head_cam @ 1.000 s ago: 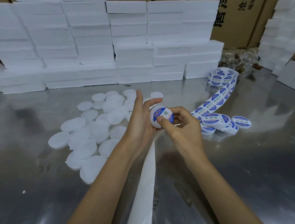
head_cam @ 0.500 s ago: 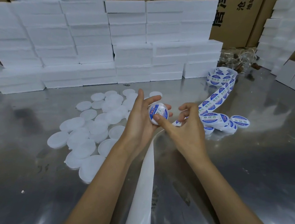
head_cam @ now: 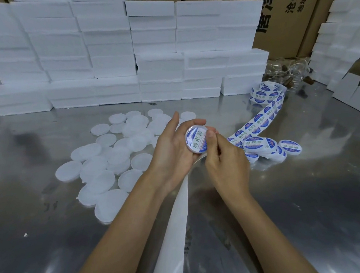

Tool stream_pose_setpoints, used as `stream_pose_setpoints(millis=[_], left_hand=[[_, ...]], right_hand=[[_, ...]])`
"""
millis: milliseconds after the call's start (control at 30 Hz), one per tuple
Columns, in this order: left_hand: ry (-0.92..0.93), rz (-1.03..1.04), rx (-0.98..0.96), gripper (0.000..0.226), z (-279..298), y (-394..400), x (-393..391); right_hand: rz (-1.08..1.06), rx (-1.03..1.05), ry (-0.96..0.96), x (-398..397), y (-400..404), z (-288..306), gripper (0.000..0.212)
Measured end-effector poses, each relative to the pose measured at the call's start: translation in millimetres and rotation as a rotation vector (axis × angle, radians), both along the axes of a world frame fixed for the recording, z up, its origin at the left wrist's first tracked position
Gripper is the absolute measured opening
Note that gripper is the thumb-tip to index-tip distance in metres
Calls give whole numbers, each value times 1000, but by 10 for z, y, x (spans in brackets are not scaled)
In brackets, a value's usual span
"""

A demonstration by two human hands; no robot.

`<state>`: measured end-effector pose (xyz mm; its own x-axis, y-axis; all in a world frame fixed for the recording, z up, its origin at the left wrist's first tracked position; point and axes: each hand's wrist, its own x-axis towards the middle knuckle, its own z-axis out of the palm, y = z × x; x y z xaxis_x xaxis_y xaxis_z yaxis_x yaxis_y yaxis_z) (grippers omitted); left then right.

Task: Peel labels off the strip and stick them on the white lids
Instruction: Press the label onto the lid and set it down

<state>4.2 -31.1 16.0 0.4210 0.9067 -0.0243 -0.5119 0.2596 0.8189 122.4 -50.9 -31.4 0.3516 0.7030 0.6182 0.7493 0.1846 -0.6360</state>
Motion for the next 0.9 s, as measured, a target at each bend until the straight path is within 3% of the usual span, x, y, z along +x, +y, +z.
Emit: stream_pose_setpoints(millis=[67, 267, 433, 533, 733, 900], left_hand=[[0, 13, -14, 57, 9, -13, 28], [86, -2, 33, 59, 37, -77, 135], [47, -42, 23, 51, 64, -94, 116], [53, -37, 38, 33, 54, -80, 109], [184, 89, 211, 25, -7, -29, 52], [356, 225, 302, 22, -76, -1, 29]], right_hand=[[-29, -21, -45, 5, -11, 4, 41], [-177, -186, -117, -14, -24, 43, 73], [-108, -116, 10, 19, -16, 40, 64], [-62, -89, 41, -3, 7, 36, 63], [249, -105, 219, 5, 25, 35, 49], [392, -145, 302, -13, 33, 81, 53]])
